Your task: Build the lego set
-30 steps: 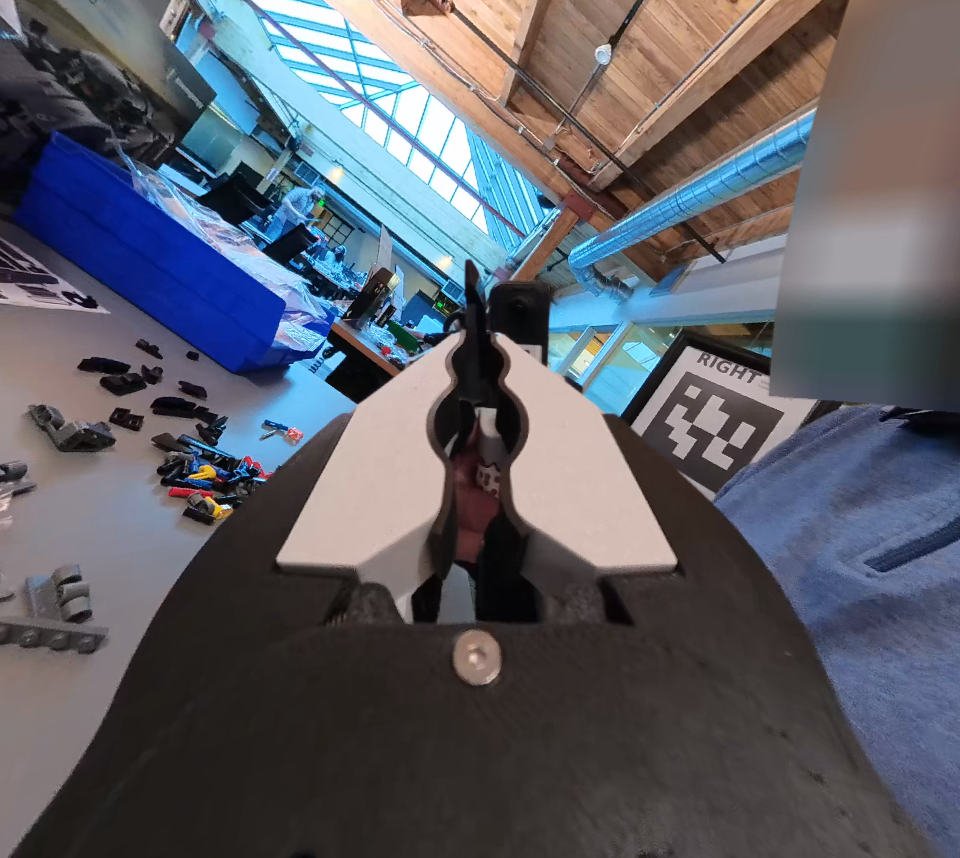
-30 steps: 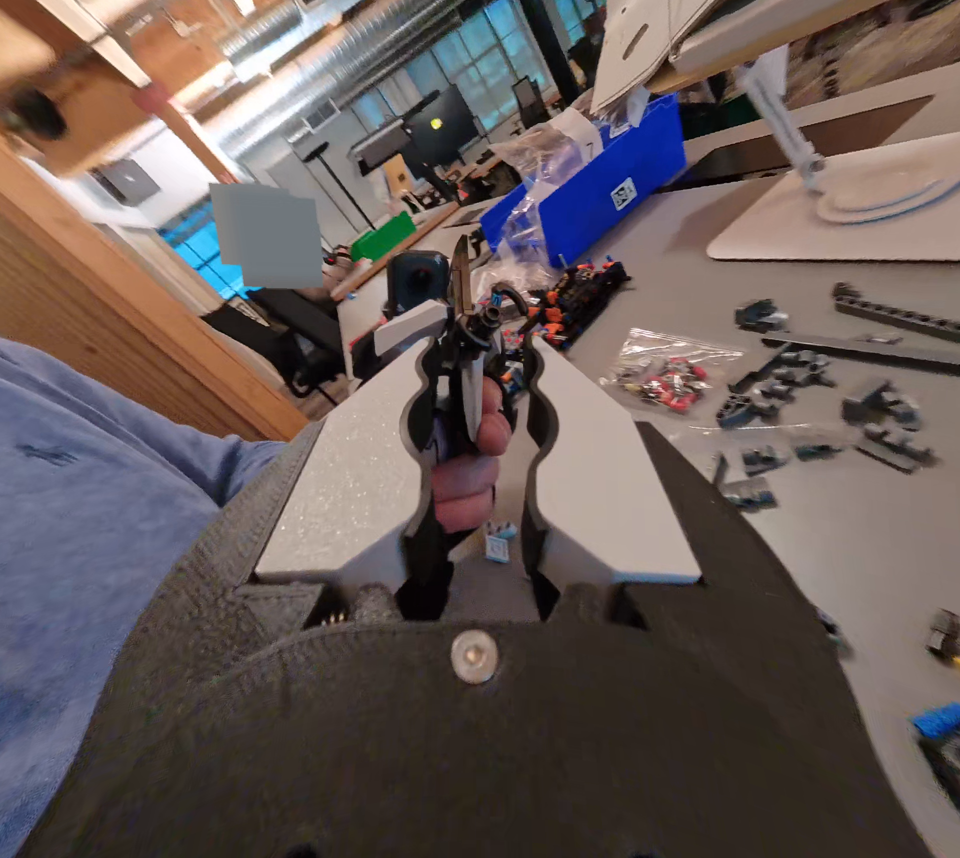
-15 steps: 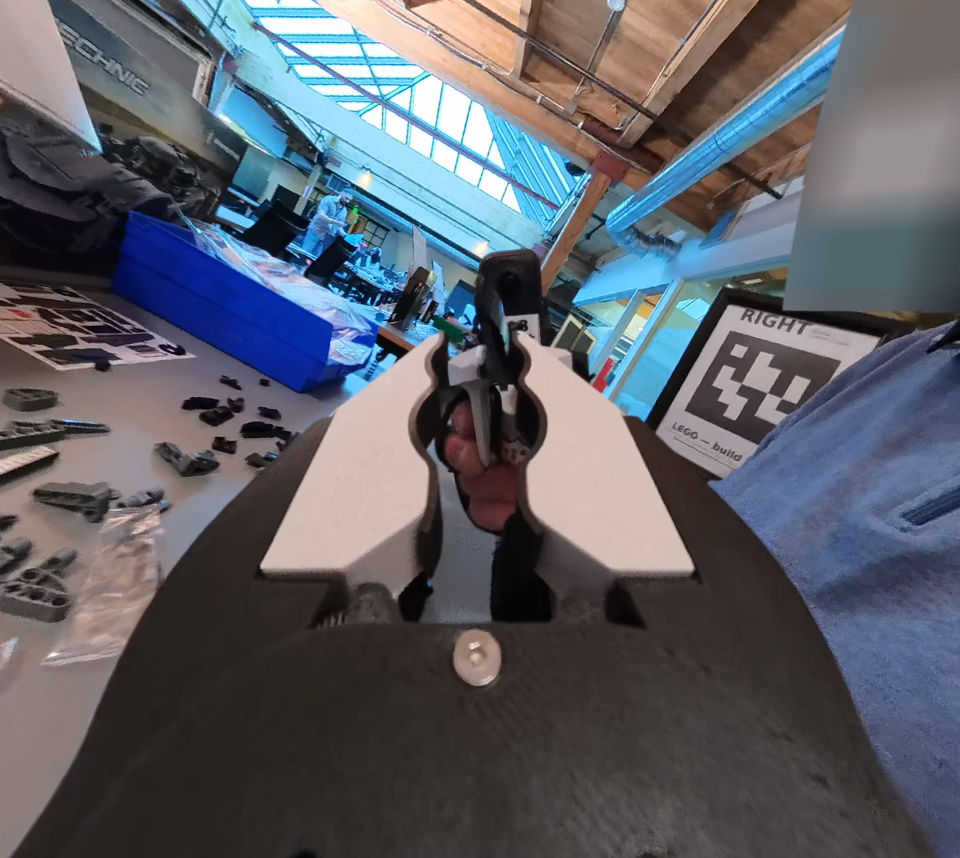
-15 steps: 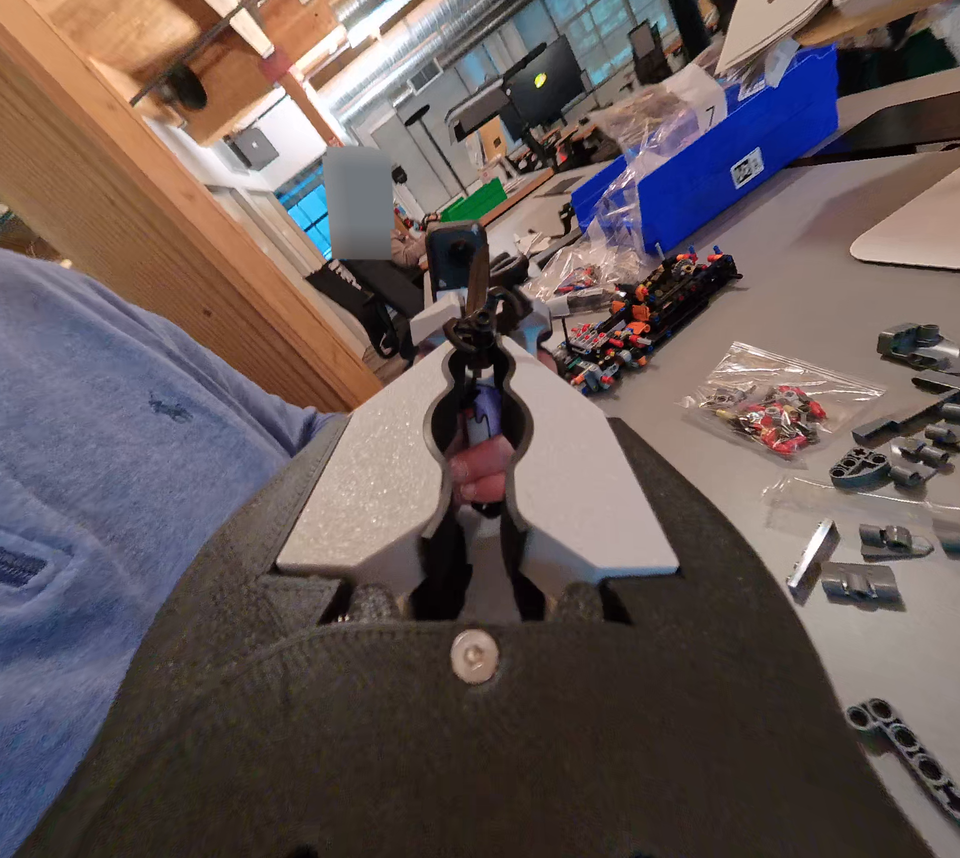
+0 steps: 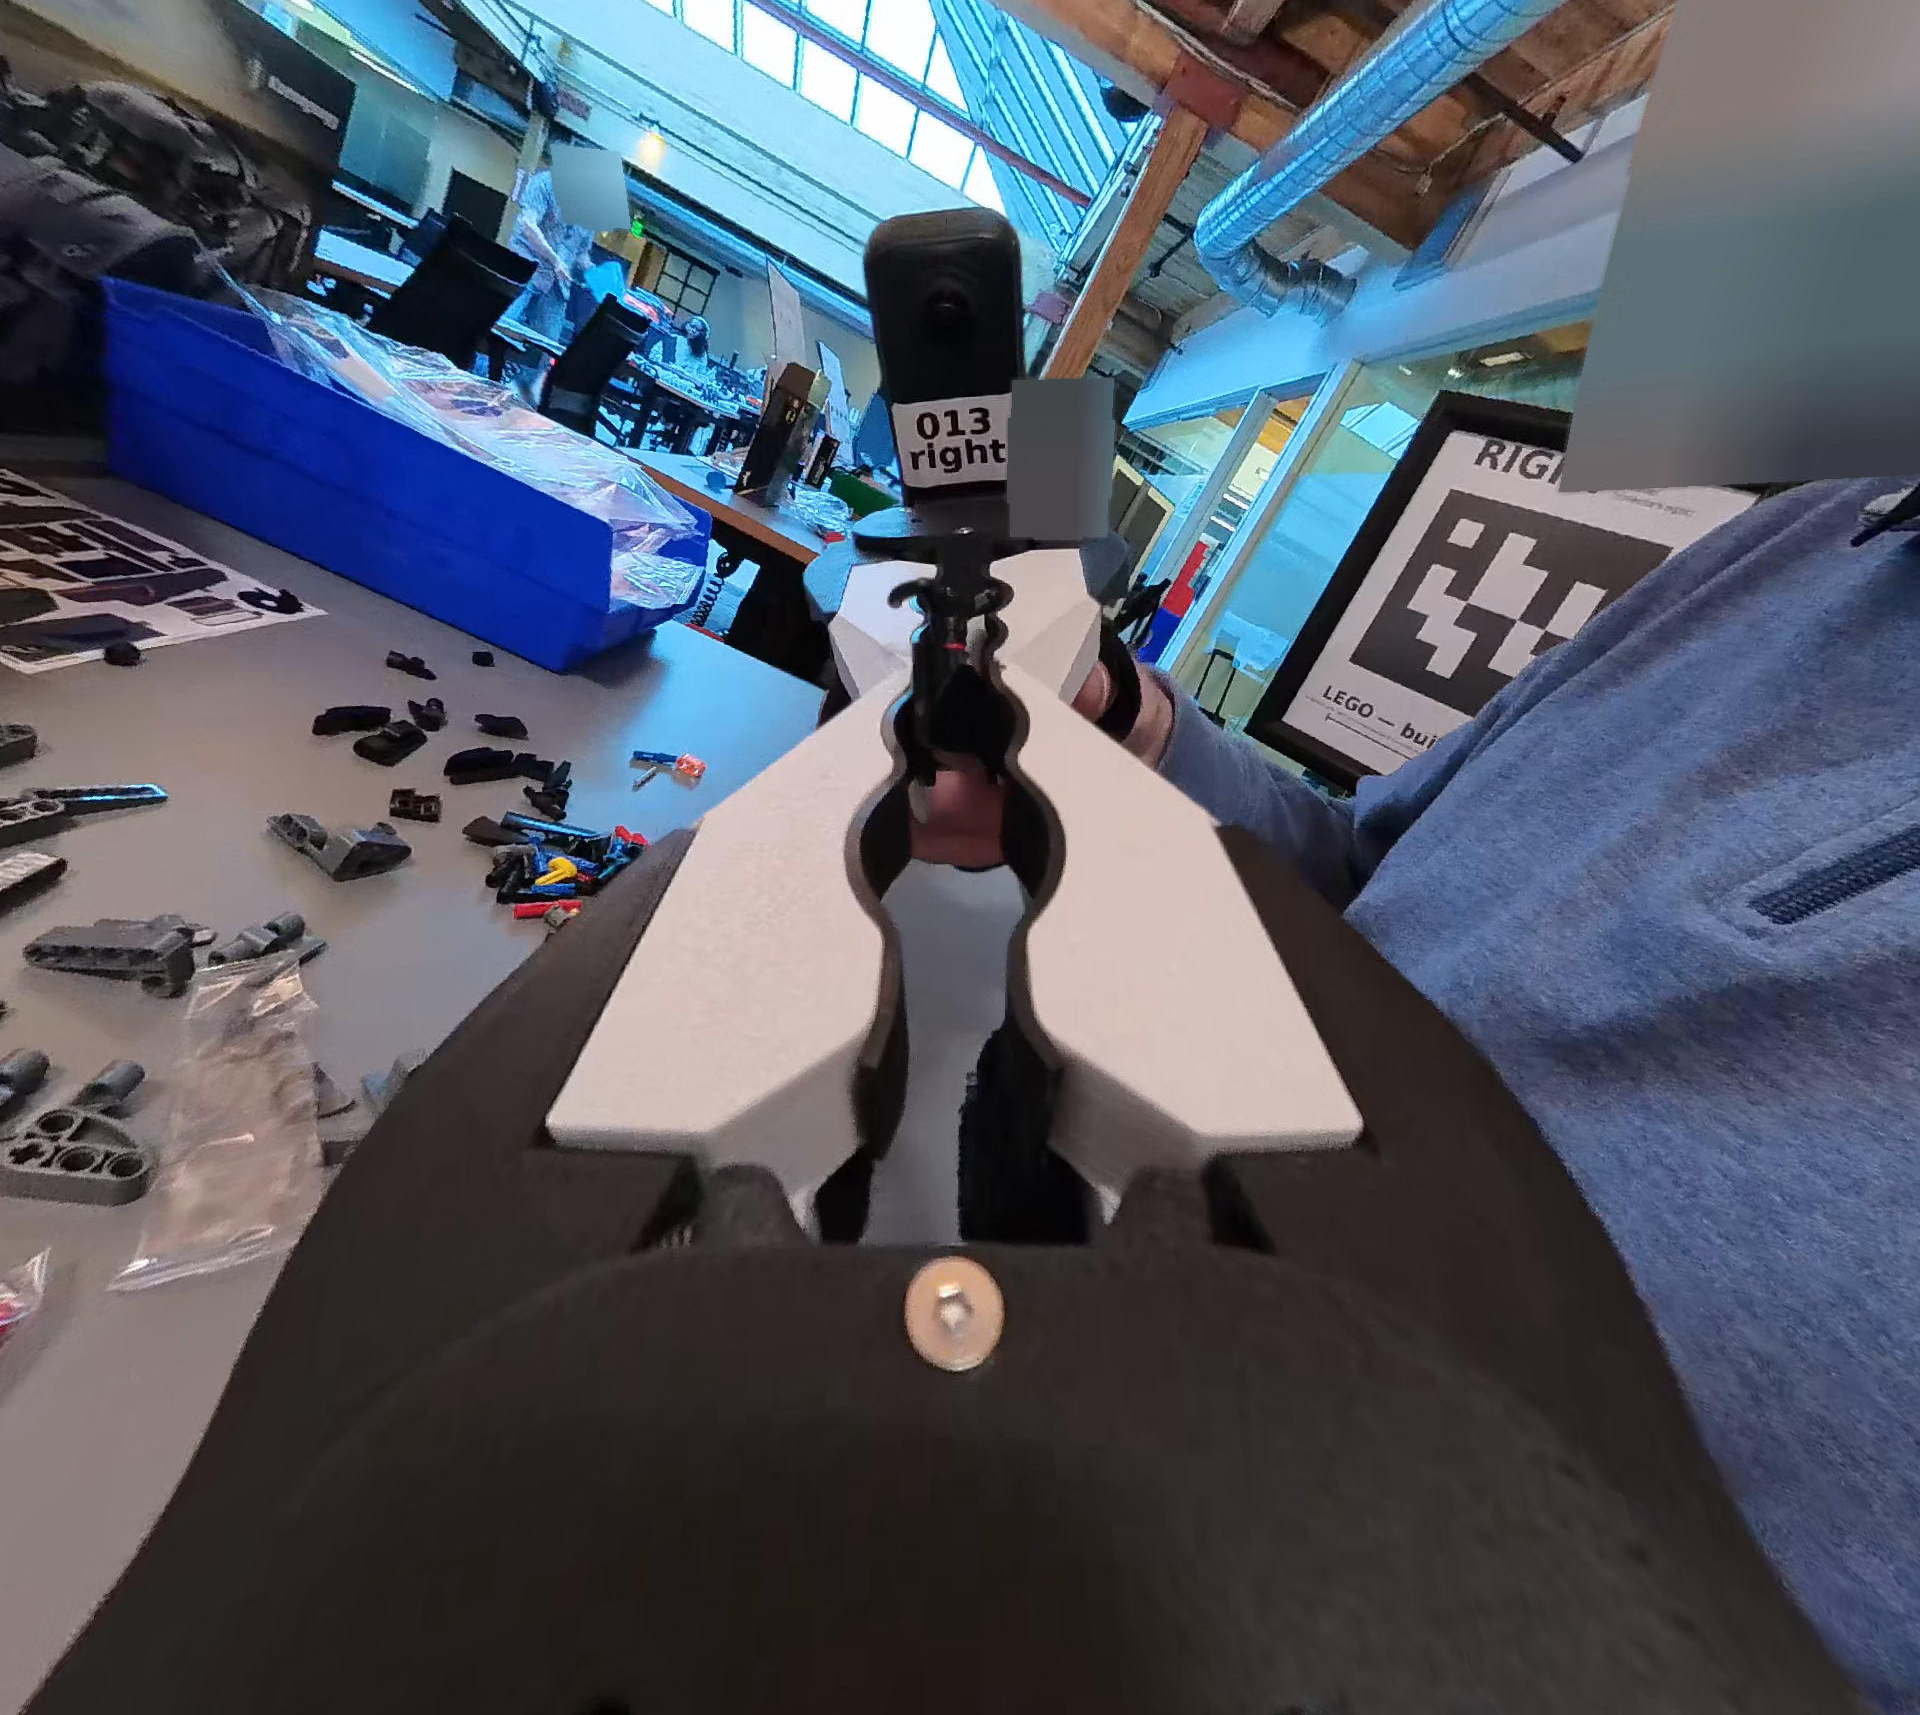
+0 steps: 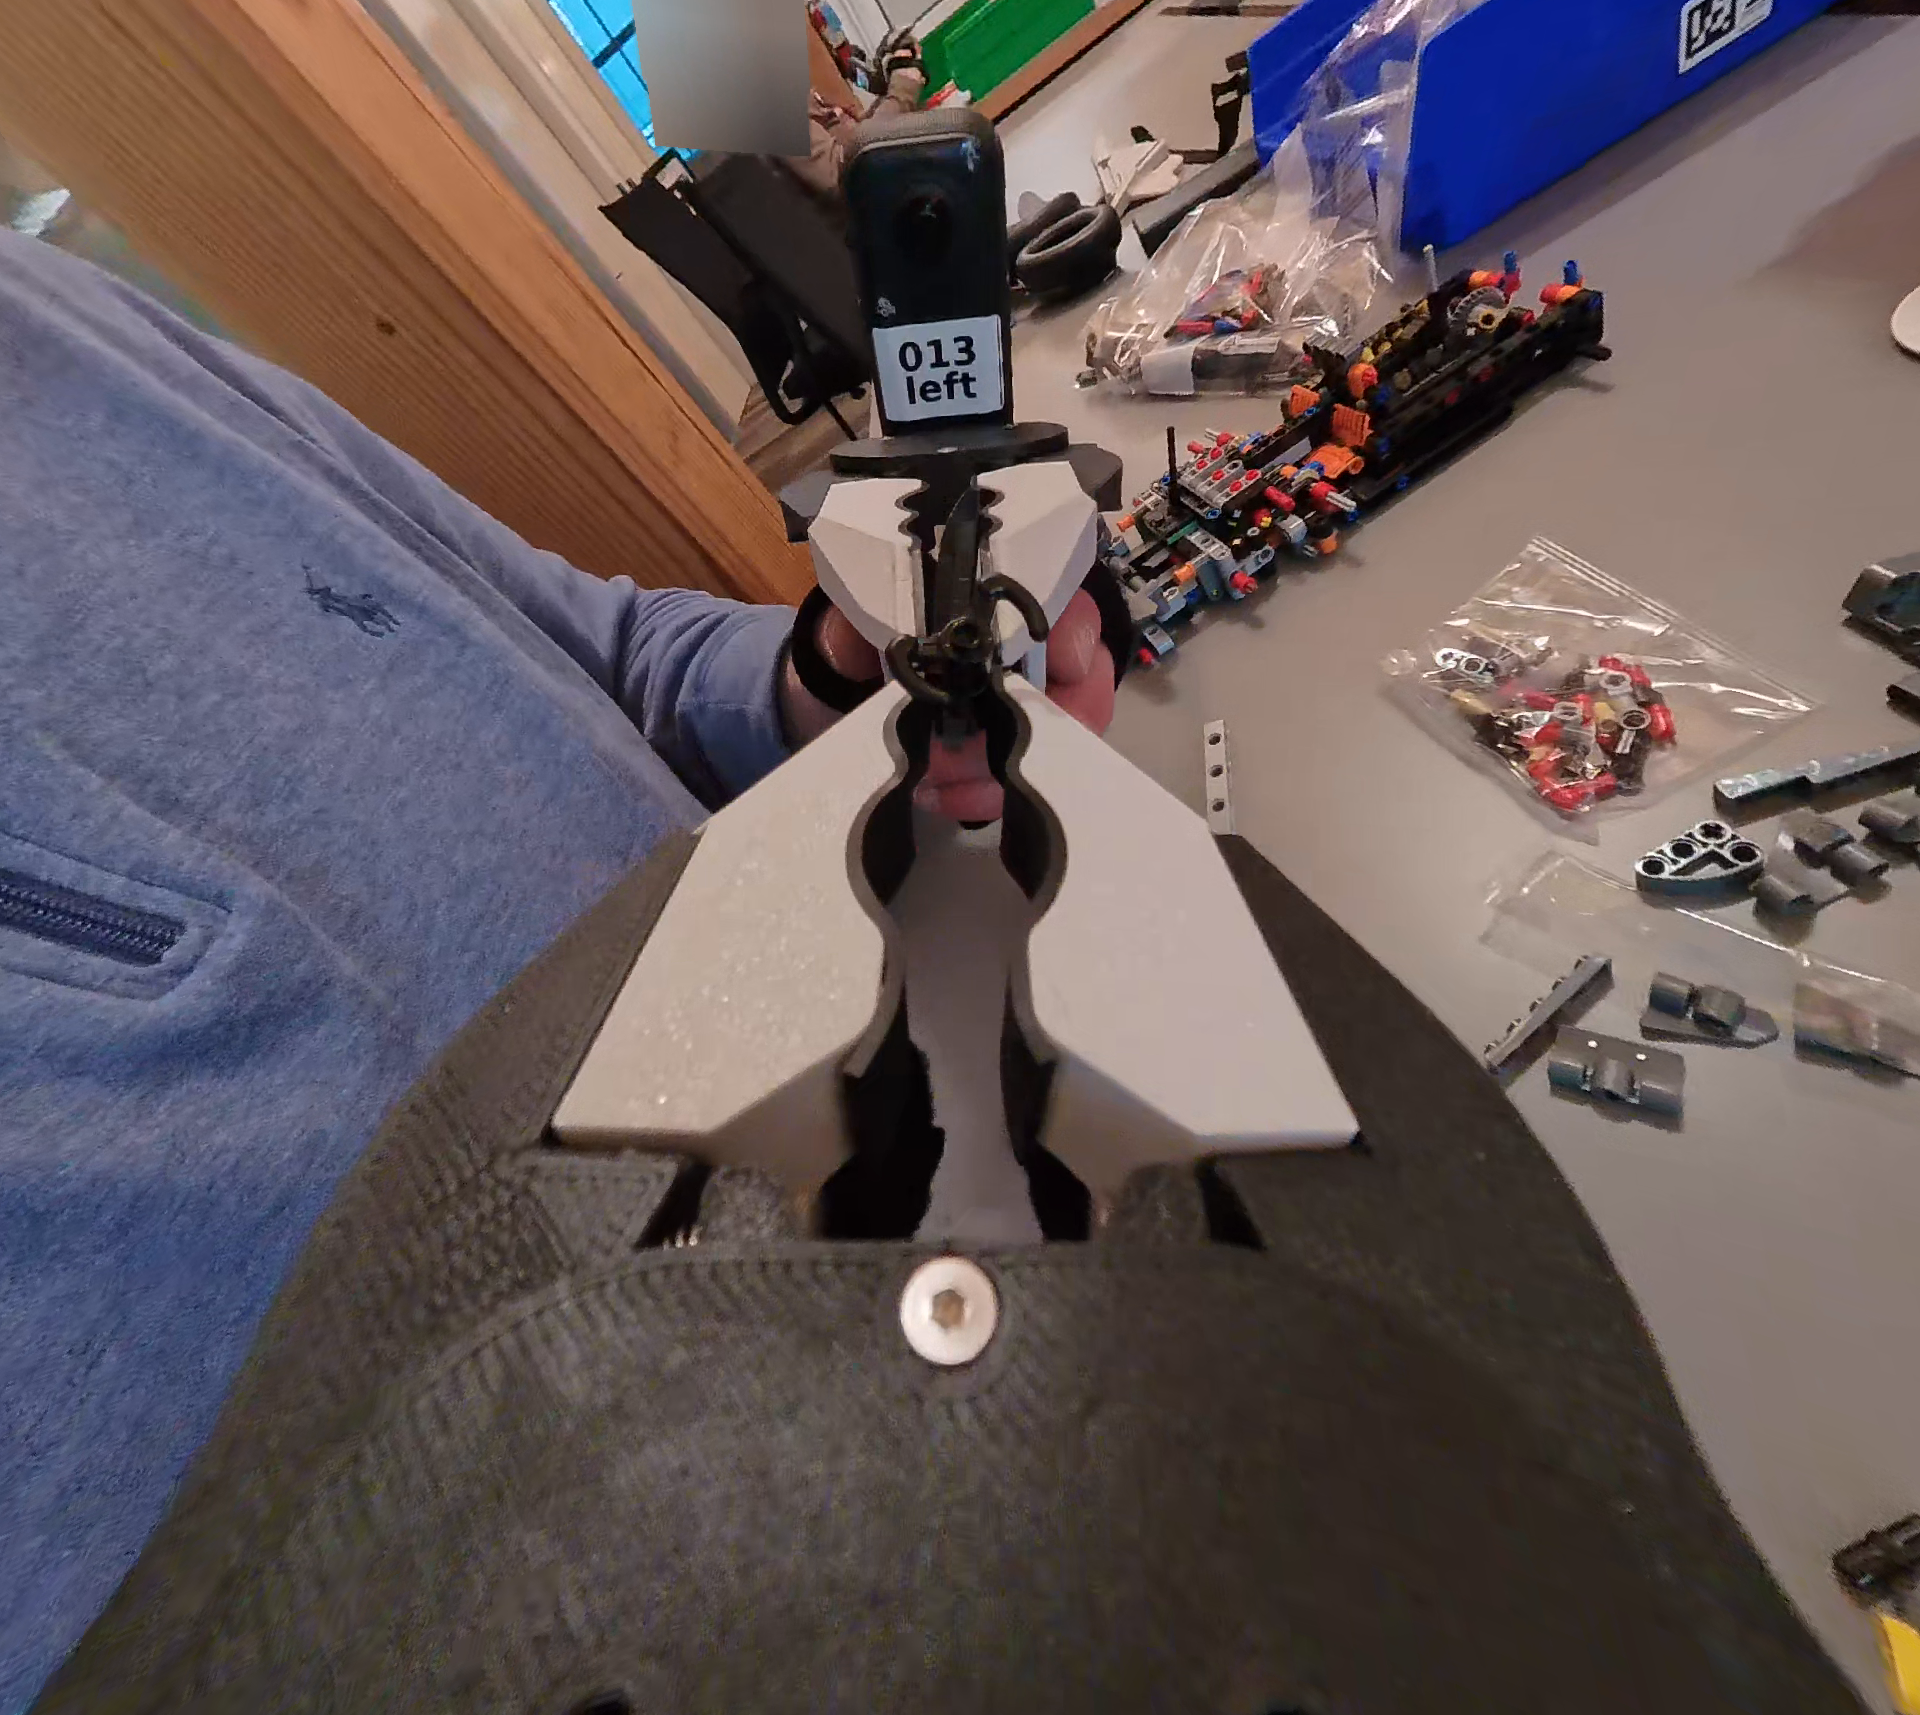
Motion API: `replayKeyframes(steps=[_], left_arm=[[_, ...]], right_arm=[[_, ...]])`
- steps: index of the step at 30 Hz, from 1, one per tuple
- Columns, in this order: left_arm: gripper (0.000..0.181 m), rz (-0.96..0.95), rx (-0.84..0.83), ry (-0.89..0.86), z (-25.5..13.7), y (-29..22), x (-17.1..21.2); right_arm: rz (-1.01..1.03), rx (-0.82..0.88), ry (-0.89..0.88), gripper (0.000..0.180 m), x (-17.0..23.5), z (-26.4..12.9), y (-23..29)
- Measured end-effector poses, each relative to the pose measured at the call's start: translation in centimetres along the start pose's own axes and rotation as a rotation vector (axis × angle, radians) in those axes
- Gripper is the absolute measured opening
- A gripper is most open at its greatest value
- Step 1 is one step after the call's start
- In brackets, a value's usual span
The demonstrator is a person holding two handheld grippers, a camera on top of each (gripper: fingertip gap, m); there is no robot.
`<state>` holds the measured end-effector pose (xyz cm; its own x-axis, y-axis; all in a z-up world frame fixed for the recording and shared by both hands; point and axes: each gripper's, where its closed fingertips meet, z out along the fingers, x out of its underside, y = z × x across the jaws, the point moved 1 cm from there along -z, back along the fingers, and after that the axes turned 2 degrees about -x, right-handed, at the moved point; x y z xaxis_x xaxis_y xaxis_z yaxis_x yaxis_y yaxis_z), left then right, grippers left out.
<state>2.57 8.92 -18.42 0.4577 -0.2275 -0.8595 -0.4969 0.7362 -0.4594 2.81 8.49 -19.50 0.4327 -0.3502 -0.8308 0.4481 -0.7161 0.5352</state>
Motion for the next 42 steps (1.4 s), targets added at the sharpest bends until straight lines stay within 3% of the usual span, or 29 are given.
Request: replayKeyframes(steps=[18, 30, 37, 42], left_arm=[[0.008, -0.034, -0.039, 0.045, -0.6, 0.3, 0.5], [0.008, -0.111, -0.079, -0.022, -1.2, 1.2, 0.2], [0.008, -0.117, -0.084, -0.052, -1.0, 1.3, 0.3], [0.008, -0.141, -0.06, -0.096, -1.3, 1.4, -0.3]], right_arm=[[0.008, -0.015, 0.018, 0.008, 0.4, 0.4, -0.2], [0.036, 0.005, -0.03, 0.028, 0.0, 1.2, -0.2], [0.023, 0.055, -0.036, 0.025, 0.1, 0.9, -0.6], [-0.006, 0.091, -0.065, 0.006, -0.1, 0.0, -1.1]])
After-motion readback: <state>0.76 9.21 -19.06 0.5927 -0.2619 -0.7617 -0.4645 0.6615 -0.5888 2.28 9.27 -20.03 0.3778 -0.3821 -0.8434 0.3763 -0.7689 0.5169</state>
